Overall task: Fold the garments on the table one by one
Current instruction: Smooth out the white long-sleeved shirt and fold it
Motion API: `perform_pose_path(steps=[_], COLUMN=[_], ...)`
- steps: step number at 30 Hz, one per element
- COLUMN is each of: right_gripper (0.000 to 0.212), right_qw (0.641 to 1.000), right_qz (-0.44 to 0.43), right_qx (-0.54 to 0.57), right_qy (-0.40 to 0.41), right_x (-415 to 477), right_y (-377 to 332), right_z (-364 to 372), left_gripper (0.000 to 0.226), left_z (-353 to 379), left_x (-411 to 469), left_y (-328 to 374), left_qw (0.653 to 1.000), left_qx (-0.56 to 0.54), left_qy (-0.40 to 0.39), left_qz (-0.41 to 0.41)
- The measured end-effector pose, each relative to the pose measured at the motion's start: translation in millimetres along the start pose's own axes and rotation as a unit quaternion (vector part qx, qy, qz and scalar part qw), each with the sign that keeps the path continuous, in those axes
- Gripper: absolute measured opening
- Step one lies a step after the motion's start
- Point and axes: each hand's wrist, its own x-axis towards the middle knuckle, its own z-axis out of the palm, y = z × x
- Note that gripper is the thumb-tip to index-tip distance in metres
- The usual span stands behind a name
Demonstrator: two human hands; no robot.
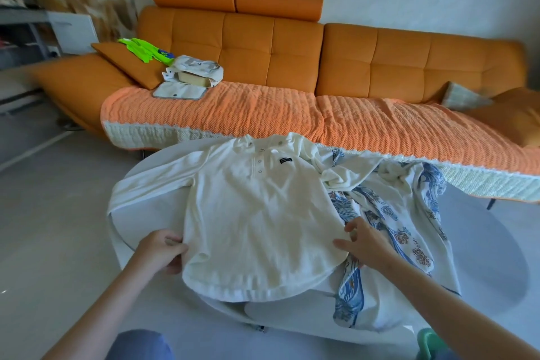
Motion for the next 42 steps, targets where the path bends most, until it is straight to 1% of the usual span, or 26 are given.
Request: perform_pose_path(steps=[2,3,5,7,9,11,14,17,19,21,24,25,27,29,31,33,35,37,38,39,41,42], right_gripper=[0.038,0.036,0.036,0.042,0.049,0.053,0.055,0.056,0.056,0.05,0.032,0.029,0.02,0.003,0.013,0.019,0.022,0.014,0.021,0.038,0.072,0.084], right_qw=[1.0,0.999,0.991,0.976,0.966,0.958,0.953,0.953,0.95,0.95,0.943,0.936,0.922,0.905,0.893,0.878,0.886,0.903,0.916,0.927,0.94,0.944], right_qz=[0.004,-0.004,-0.041,-0.087,-0.126,-0.168,-0.208,-0.212,-0.218,-0.226,-0.249,-0.262,-0.291,-0.332,-0.349,-0.37,-0.36,-0.334,-0.304,-0.278,-0.263,-0.263], right_qx=[0.008,-0.018,-0.105,-0.168,-0.196,-0.213,-0.22,-0.217,-0.221,-0.213,-0.221,-0.234,-0.249,-0.24,-0.244,-0.262,-0.272,-0.266,-0.259,-0.249,-0.216,-0.197], right_qy=[0.015,0.033,0.077,0.105,0.107,0.091,0.034,0.012,-0.011,-0.021,0.016,0.029,0.058,0.117,0.144,0.154,0.105,0.056,0.033,0.014,0.018,0.025], right_x=[-1.8,-3.4,-6.1,-11.2,-16.7,-21.2,-25.5,-27.3,-27.5,-27.2,-27.9,-26.6,-25.2,-20.8,-21.6,-20.8,-23.8,-29.0,-31.4,-32.8,-33.8,-32.1], right_y=[1.8,1.6,-0.3,-6.8,-14.4,-18.7,-18.7,-10.7,-3.7,2.1,7.9,9.7,13.3,19.0,20.9,27.6,32.9,33.7,31.9,29.4,23.8,23.4], right_z=[4.5,6.6,12.4,21.3,31.1,39.1,43.4,41.5,38.1,34.2,30.0,30.4,32.1,31.6,28.1,26.2,25.7,26.5,25.7,24.5,23.2,23.9], left_gripper=[0.026,0.029,0.039,0.051,0.054,0.042,0.015,0.009,0.011,0.013,0.036,0.038,0.027,0.019,0.018,0.017,0.027,0.039,0.039,0.035,0.024,0.024], left_z=[0.9,2.1,6.4,10.1,12.6,12.7,9.8,4.9,2.5,-0.3,-2.0,-1.5,-1.0,-1.5,-5.0,-9.4,-11.2,-10.1,-8.7,-7.8,-3.7,0.8], left_x=[-3.8,-5.8,-11.5,-15.4,-16.9,-18.3,-21.1,-28.2,-31.8,-33.9,-38.7,-40.1,-43.1,-43.2,-43.9,-41.8,-35.2,-30.2,-30.2,-32.8,-37.4,-37.2], left_y=[-2.3,-2.1,-0.5,-2.4,-7.3,-10.8,-18.7,-24.1,-28.4,-33.9,-41.9,-43.6,-42.5,-41.7,-41.7,-45.7,-54.7,-59.8,-58.7,-54.4,-40.6,-34.8], left_qw=[1.0,1.0,0.999,0.994,0.983,0.976,0.977,0.981,0.98,0.977,0.965,0.956,0.944,0.944,0.953,0.957,0.962,0.959,0.952,0.943,0.917,0.903], left_qx=[-0.003,-0.007,0.004,0.073,0.135,0.154,0.116,0.051,0.058,0.08,0.143,0.169,0.19,0.175,0.124,0.115,0.137,0.165,0.182,0.201,0.236,0.253], left_qy=[0.009,0.015,0.02,0.014,0.014,0.019,0.05,0.086,0.103,0.114,0.12,0.122,0.125,0.139,0.173,0.189,0.158,0.146,0.161,0.181,0.216,0.213], left_qz=[0.015,0.02,0.035,0.083,0.125,0.153,0.17,0.168,0.162,0.162,0.185,0.205,0.238,0.245,0.216,0.188,0.177,0.181,0.187,0.196,0.239,0.274])
